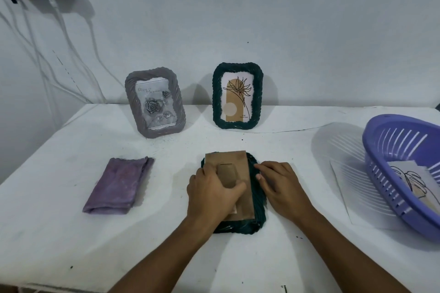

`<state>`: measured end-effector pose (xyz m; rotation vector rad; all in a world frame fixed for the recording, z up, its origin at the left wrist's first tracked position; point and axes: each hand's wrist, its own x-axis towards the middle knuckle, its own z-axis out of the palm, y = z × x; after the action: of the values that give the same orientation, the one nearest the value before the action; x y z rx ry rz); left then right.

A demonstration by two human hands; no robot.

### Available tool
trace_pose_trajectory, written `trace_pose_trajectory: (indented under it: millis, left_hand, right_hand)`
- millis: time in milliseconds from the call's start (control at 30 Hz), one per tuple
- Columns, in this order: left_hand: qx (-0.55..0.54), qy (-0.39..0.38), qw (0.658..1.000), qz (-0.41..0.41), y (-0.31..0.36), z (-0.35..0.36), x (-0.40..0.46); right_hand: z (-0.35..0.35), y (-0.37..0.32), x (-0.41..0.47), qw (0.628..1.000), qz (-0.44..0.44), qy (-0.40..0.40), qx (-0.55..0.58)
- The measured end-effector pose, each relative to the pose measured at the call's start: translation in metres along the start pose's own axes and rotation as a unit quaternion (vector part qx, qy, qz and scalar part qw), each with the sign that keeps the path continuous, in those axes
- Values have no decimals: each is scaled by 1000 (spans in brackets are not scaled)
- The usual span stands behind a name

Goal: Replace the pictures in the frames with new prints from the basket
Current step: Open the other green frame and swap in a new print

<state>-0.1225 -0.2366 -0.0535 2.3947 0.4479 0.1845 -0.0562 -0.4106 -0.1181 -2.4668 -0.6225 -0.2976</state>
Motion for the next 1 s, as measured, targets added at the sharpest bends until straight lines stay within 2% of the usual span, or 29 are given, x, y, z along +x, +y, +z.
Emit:
trace_pose_trajectory:
  millis: [167,367,600,733,1000]
  left_hand:
    - [-80,1,997,-6,-2,-25,2]
    - [-99,2,995,-35,-19,-51,13]
    - [-48,9,997,-66,-62,-73,33]
    - [-30,0,996,-85,-78,-72,36]
    - [74,-3,994,-84,-87,-72,36]
  right_hand:
    - [-2,-3,0,1000,8,-1,-3]
    - [-4,-7,0,1000,15,-15,-10]
    - [-8,-10,2,998,31,13,52]
    - [-9,-22,2,998,54,22,37]
    - [-17,-44,5,992,94,-76,-27]
